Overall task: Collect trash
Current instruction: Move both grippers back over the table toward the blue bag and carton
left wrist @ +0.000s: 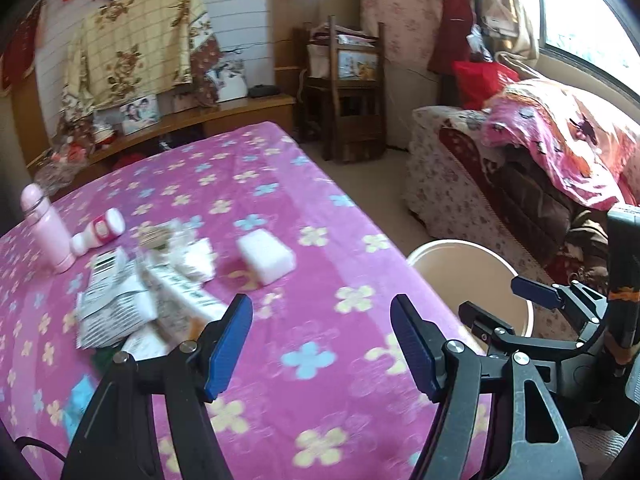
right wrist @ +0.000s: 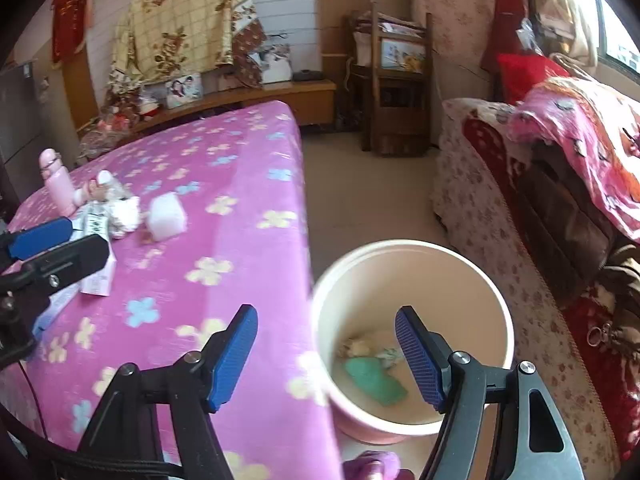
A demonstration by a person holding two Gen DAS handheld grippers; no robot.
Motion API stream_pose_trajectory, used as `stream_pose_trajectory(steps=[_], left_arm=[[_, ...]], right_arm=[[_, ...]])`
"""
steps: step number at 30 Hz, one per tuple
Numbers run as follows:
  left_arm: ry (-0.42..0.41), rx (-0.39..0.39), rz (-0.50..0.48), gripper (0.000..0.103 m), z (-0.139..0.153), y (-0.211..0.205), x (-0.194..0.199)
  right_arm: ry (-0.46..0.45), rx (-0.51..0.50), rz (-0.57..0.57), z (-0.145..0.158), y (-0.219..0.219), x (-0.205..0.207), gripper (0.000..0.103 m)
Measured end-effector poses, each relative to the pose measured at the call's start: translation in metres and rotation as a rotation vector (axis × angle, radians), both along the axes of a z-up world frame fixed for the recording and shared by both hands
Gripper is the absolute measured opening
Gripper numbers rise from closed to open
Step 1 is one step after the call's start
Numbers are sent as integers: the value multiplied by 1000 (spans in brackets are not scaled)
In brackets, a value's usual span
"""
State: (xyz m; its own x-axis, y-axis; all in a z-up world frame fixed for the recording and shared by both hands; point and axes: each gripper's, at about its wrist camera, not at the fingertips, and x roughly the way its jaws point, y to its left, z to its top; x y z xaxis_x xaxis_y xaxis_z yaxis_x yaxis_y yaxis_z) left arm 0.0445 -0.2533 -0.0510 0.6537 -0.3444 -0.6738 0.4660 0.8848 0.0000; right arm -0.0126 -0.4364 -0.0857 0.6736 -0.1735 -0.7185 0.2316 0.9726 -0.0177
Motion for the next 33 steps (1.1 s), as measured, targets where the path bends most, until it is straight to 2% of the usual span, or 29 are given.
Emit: stream_pose_trajectory(steps=[9, 16, 33], left_arm=[[-27, -6, 101, 72, 7, 62, -1], [-17, -32, 176, 72, 9, 107, 3], [-38, -48, 295, 72, 12, 178, 2]], right_arm=[[15, -27, 47, 3, 47, 13, 75], [16, -44, 74, 11, 80, 22, 75], [-8, -5, 208, 26, 153, 38, 75]])
